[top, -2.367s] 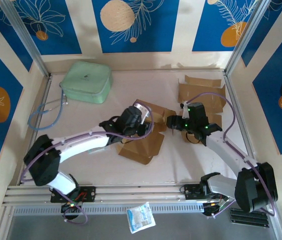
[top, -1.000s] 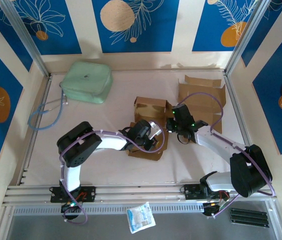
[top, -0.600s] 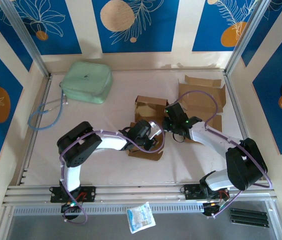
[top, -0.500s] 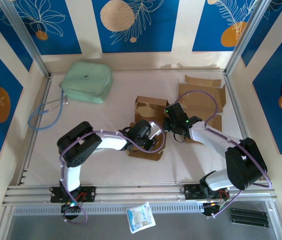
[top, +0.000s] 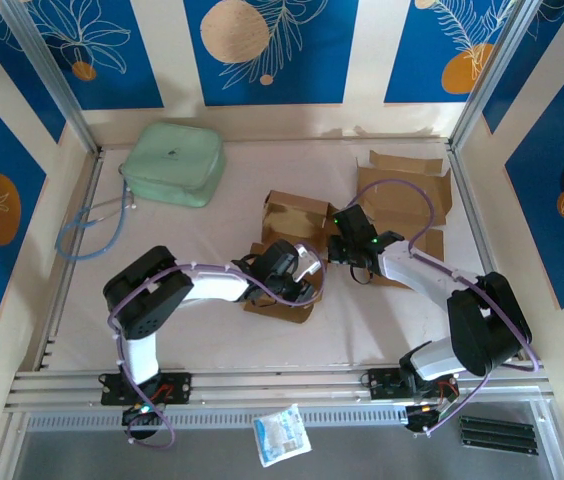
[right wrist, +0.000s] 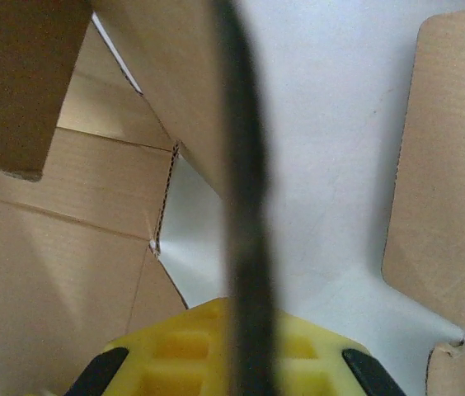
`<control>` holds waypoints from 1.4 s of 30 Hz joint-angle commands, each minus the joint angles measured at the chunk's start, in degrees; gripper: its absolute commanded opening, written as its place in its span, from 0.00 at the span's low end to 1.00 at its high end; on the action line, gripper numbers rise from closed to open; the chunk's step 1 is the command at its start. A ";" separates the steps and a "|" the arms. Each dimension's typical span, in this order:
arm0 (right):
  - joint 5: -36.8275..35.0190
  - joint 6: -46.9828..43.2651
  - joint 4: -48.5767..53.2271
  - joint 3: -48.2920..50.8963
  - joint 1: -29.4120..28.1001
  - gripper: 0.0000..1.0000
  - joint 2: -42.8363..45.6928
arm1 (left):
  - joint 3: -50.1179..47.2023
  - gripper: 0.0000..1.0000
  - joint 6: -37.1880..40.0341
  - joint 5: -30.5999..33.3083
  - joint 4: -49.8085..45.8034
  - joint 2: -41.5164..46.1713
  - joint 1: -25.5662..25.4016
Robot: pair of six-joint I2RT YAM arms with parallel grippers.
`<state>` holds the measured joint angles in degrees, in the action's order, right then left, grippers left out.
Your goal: Fold the paper box
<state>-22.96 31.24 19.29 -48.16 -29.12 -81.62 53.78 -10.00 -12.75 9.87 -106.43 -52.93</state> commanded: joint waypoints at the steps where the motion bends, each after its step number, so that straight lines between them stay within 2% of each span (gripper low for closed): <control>1: 0.63 -0.96 -0.66 -1.02 -0.26 0.09 -0.52 | 2.04 0.26 -0.55 -3.86 -1.39 -2.46 0.45; 4: 0.96 -0.78 -0.16 -1.26 -0.25 0.09 -0.12 | 3.68 0.18 -0.07 -3.14 -3.88 -4.05 0.71; 7: 2.41 0.70 1.17 -2.22 -0.23 0.09 0.41 | 4.39 0.14 -0.64 -2.78 -4.78 -5.28 1.49; 12: 7.10 2.88 1.80 -3.92 -0.23 0.10 0.63 | 4.36 0.14 -1.58 -3.94 -4.07 -5.96 2.71; 18: 4.91 0.94 8.91 -9.05 -0.02 0.10 -1.07 | 5.69 0.10 -1.78 -3.33 -6.00 -7.24 3.18; 23: 8.73 2.39 10.32 -10.38 0.98 0.10 -1.39 | 6.08 0.10 -1.80 -3.07 -6.35 -7.45 3.26; 27: 11.46 5.51 6.44 -8.21 0.03 0.10 -2.26 | 6.16 0.11 -1.63 -3.24 -6.09 -7.40 3.32; 36: 6.69 6.27 -0.69 -1.54 -2.40 0.09 -6.43 | 4.18 0.15 -1.56 -2.15 -4.37 -5.42 3.44; 42: 6.01 5.53 -0.52 -2.01 -2.52 0.08 -6.60 | -0.46 0.26 -3.36 0.36 0.59 0.64 3.76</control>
<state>-18.33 36.45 17.34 -51.13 -31.11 -86.83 55.88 -12.38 -14.76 10.31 -108.68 -49.82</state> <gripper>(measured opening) 0.086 0.252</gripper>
